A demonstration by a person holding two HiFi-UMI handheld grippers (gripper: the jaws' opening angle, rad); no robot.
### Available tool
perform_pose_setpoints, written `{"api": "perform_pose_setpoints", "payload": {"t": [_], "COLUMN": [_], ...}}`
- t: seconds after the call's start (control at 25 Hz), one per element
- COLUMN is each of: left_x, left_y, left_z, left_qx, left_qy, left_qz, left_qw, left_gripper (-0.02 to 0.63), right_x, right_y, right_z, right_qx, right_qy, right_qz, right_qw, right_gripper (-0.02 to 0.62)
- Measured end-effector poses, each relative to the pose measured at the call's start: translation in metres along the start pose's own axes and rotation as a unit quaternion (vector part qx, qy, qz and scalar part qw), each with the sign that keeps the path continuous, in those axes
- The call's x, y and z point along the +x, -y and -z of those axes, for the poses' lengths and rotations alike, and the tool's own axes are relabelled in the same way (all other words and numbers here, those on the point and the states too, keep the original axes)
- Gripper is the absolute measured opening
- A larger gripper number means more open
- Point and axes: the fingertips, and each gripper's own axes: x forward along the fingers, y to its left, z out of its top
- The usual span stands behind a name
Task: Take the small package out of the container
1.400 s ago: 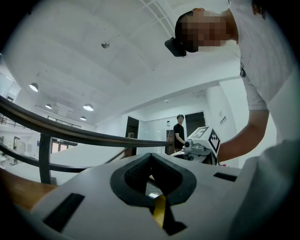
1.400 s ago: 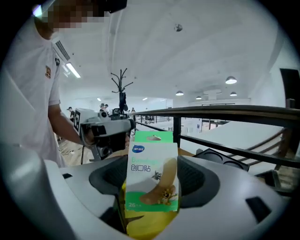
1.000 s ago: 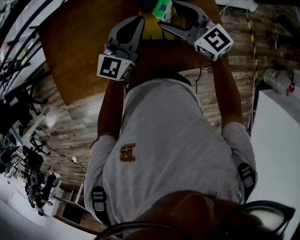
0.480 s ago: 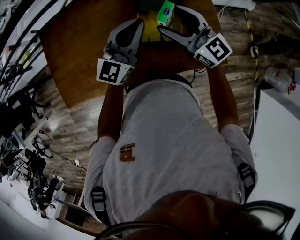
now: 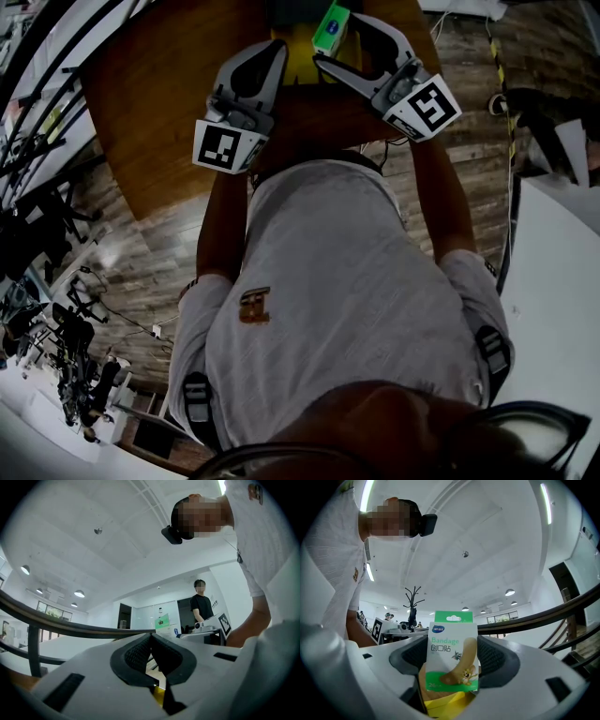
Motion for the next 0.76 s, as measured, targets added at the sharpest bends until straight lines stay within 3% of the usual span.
{"api": "perform_pose_setpoints", "payload": {"t": [0.56, 0.76], "left_x": [-0.005, -0.01], "left_y": [0.01, 0.01], "left_z": [-0.012, -0.004], "left_qx": [0.003, -0.003], "left_qy": [0.018, 0.001], "left_qz": [0.007, -0.001], "left_qw": [0.9998, 1.0], "left_gripper": [0.018, 0.018], "right_x": [-0.006, -0.005], "right_y": [-0.017, -0.021], "right_z": [-0.015, -0.015], "right_qx": [-0.017, -0.02], "right_qy": [0.008, 0.019], "right_qz": [0.003, 0.001], "right_qw": [1.0, 1.0], "right_gripper": [0.314, 0.314]}}
